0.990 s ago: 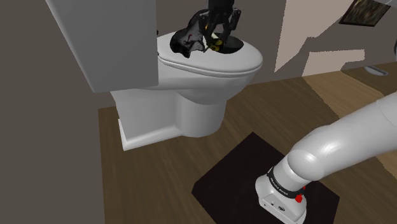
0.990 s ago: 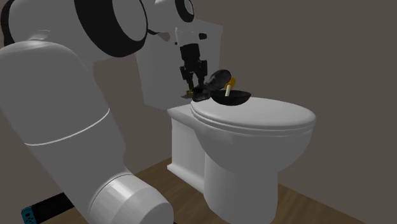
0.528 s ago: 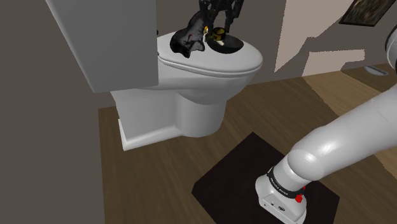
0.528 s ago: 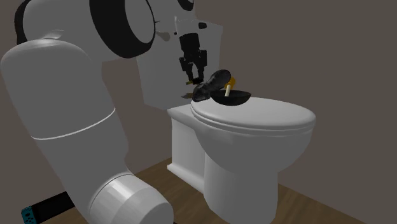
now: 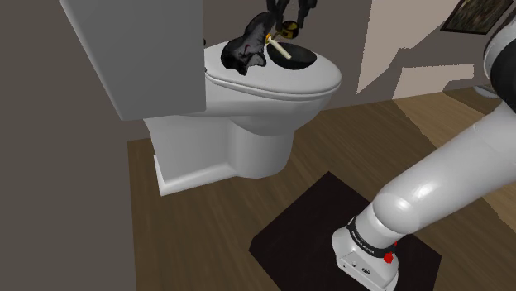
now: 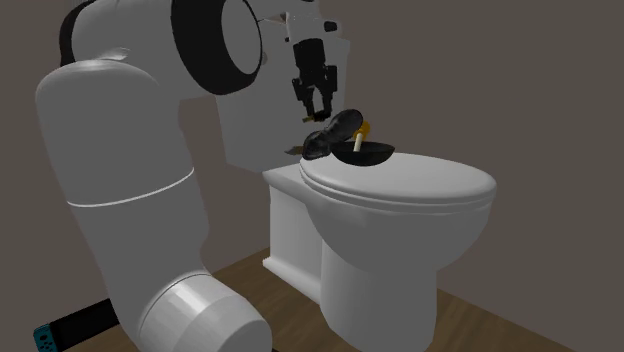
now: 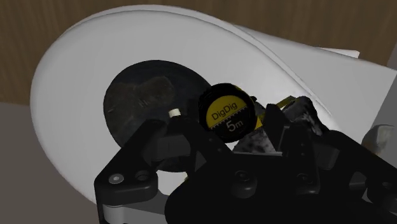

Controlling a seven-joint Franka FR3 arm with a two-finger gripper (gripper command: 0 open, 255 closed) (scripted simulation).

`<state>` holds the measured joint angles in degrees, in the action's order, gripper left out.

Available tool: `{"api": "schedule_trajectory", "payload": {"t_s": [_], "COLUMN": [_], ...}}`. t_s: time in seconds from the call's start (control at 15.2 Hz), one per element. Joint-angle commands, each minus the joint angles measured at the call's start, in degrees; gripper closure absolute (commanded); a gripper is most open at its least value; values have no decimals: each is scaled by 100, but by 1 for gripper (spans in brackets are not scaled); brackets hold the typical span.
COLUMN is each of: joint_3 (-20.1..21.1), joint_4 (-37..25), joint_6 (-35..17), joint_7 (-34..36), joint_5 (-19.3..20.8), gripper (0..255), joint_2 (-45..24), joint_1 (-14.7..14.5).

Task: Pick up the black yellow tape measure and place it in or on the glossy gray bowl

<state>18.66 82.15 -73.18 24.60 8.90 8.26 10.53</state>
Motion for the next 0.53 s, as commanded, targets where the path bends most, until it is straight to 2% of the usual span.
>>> {"api": "schedule_trajectory", "payload": {"t_s": [0.0, 0.33, 0.46], "joint_3": [-105, -362, -383], "joint_4": [-268, -991, -666], "joint_6": [35, 72, -133], "joint_7": [-221, -779, -767], "joint_5": [86, 286, 240], "gripper": [255, 255, 255], "joint_2": [-206, -814, -687], "joint_1": [90, 326, 346]}}
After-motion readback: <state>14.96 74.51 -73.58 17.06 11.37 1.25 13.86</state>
